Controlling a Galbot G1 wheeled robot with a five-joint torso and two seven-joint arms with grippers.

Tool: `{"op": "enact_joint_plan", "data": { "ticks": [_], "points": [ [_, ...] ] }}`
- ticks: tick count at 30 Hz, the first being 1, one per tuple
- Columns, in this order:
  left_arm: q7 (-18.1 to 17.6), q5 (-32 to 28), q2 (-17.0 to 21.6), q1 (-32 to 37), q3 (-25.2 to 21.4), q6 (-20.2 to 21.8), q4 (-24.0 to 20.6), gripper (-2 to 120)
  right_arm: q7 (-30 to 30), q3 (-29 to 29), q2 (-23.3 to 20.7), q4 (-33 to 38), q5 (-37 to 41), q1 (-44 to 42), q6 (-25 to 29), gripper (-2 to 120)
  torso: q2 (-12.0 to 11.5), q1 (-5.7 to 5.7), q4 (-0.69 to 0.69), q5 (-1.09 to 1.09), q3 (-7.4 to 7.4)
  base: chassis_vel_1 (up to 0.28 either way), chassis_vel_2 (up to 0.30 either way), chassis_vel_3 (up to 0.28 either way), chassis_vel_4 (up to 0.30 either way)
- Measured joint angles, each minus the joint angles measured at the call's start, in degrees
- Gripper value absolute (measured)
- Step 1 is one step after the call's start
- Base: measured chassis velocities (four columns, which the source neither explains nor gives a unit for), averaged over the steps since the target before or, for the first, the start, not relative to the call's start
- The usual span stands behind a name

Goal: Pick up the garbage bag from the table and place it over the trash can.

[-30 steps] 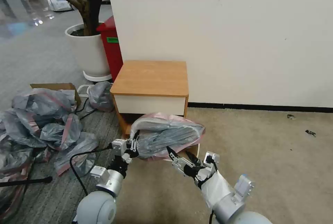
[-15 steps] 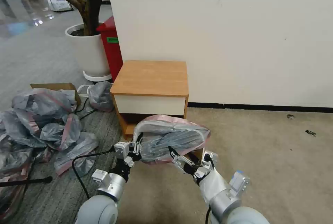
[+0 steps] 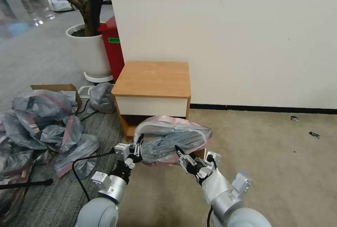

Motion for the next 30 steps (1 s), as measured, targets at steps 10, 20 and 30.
{"op": "enact_joint_plan", "data": {
  "ticks": [10,20,30],
  "points": [
    [-0.79,-2.19,0.09,-0.62,-1.38,1.17,0.07,5,-1.3,-0.85,0.34,-0.14,-1.18,-0.18,0.6,0,0.0,0.0,0.0,0.0,0.0,0.0,0.0,0.0,0.0],
    [-2.72,-4.38,-0.15,-1.29,-2.04,2.87,0.07,5,-6.3,-0.99,0.26,-0.41,-1.75,-0.87,3.98,0,0.0,0.0,0.0,0.0,0.0,0.0,0.0,0.0,0.0],
    [-5.64,-10.86,-0.18,-2.3,-4.04,5.71,-0.79,5,-9.19,-0.59,-0.51,0.27,-3.53,-3.58,5.49,0,0.0,0.0,0.0,0.0,0.0,0.0,0.0,0.0,0.0]
  ]
}}
